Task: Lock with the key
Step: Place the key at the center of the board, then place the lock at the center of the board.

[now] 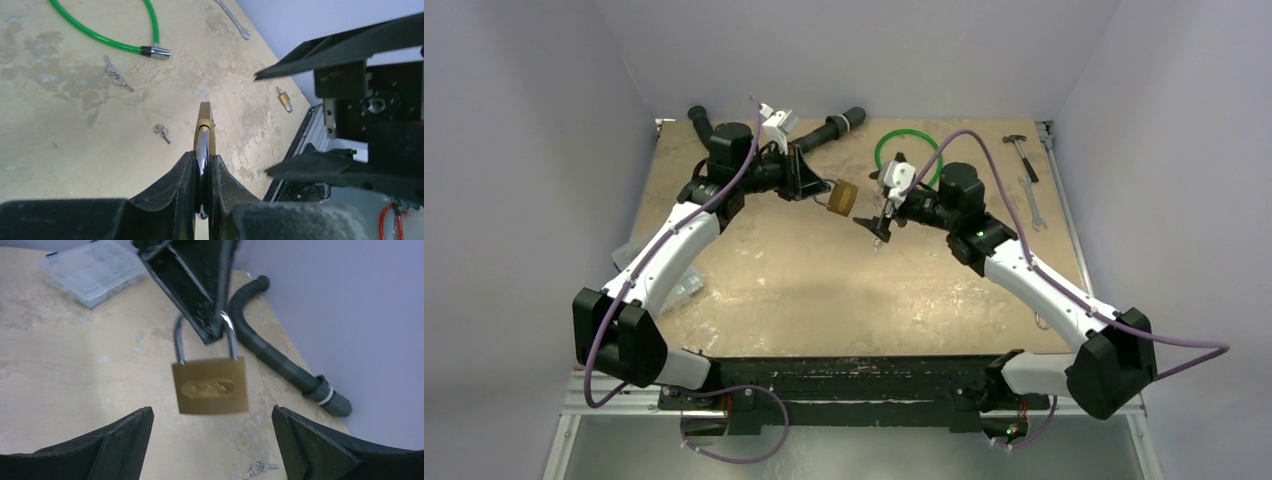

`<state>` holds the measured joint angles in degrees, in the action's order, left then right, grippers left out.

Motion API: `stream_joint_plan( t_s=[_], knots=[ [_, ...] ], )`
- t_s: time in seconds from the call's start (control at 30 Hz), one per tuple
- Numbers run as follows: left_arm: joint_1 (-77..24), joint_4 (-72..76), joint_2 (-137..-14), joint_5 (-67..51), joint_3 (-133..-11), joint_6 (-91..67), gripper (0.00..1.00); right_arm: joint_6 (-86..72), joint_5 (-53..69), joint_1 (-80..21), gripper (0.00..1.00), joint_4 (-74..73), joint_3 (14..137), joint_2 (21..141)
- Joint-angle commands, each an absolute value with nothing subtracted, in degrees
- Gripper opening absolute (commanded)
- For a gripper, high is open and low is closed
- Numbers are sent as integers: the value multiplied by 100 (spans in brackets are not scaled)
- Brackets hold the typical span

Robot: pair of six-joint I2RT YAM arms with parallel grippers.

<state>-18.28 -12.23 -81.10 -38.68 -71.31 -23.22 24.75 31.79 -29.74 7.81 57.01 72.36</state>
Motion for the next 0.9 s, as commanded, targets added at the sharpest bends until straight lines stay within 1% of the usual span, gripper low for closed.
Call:
stream_joint_plan(
  t_s=[0.0, 0.23, 0.67, 0.8, 0.87],
  knots=[
    [-2052, -400, -7756, -4351, -7091, -2654, 0, 3005, 2831, -3316, 99, 795, 5675, 7226],
    [-2183, -268, -7728, -4434, -7052, -2779, 0, 3121, 2861, -3540, 99, 660, 5719, 7323],
    [-2224, -88, -7778, -4392, -7040, -3069, 0, 3034, 1678, -3910, 99, 816, 5720, 7659],
    [-2224, 73, -7800, -4381, -7027, -3115, 0, 2927, 1405, -3926, 93, 954, 5747, 7690],
    [-2228, 92, -7806, -4377, -7014, -3141, 0, 2843, 1316, -3929, 91, 1002, 5772, 7709]
  ],
)
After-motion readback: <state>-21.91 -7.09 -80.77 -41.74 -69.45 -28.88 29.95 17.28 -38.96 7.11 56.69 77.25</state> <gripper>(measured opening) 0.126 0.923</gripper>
